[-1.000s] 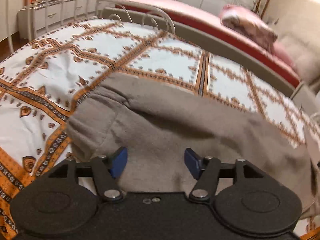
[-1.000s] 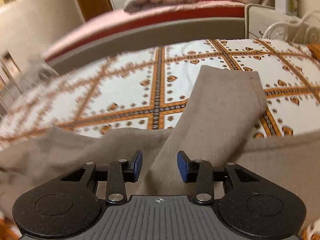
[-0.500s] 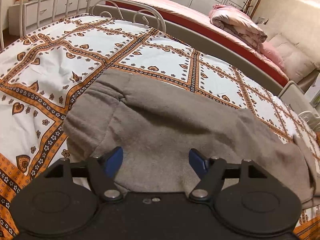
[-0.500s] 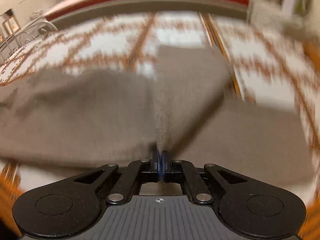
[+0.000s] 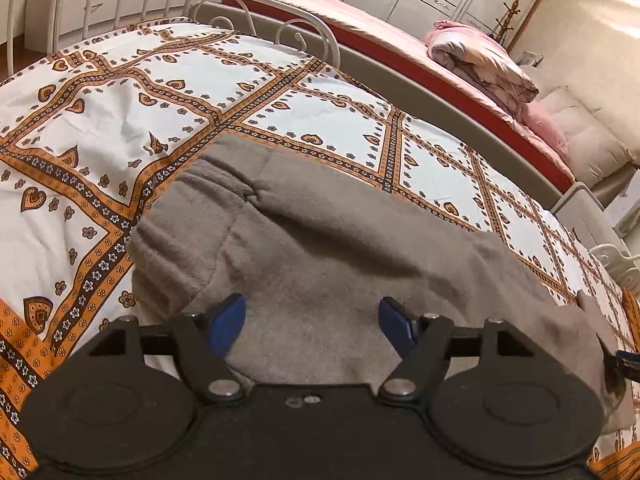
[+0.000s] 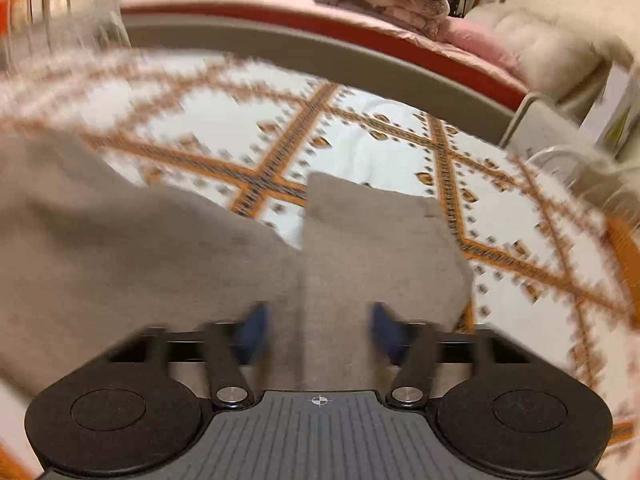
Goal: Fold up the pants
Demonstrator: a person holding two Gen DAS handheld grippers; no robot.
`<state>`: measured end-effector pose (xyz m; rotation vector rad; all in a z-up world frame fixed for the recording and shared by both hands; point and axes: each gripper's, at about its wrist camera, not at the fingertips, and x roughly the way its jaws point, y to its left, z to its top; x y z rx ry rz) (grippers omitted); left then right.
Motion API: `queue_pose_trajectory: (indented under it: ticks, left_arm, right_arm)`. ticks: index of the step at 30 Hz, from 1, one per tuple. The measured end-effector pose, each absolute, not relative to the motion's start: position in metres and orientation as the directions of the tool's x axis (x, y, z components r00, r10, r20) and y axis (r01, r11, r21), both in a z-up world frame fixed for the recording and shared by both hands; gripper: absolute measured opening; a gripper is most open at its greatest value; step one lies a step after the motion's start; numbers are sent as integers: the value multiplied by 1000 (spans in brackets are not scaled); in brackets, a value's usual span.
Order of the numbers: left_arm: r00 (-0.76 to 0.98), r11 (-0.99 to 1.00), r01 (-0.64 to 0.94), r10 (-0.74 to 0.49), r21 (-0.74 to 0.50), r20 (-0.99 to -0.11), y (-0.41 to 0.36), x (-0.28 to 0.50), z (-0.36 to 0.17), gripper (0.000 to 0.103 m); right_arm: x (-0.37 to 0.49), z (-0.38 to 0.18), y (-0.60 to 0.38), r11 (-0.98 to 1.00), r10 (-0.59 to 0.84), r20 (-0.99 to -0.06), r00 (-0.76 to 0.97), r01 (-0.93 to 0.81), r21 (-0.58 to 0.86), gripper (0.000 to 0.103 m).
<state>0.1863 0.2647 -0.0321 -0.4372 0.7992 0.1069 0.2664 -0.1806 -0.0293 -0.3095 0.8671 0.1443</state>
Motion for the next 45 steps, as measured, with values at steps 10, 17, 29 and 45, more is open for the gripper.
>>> queue_pose_trajectory:
  ticks: [10,17,29,45]
  left_arm:
    - [696,914,-221,-96,-340,-712,268,185,-32,66]
    - [693,915,-224,-91,-335,-715,267,186,-33,67]
    - [699,915,-215,-99,-340,-708,267,185,-34,68]
    - [707,909,-192,-133,-370,-695,272,178,-34,68]
  right_arm:
    - [189,-33,-345,922,149,-837,526,232,310,12]
    - [169,1,-317,996,75,-715,695,-20,86,53]
    - [187,-61,-189,688,-70,-626,777,-417,-594,53]
    - [172,23,-368,948,-39,-494,869,188,257,5]
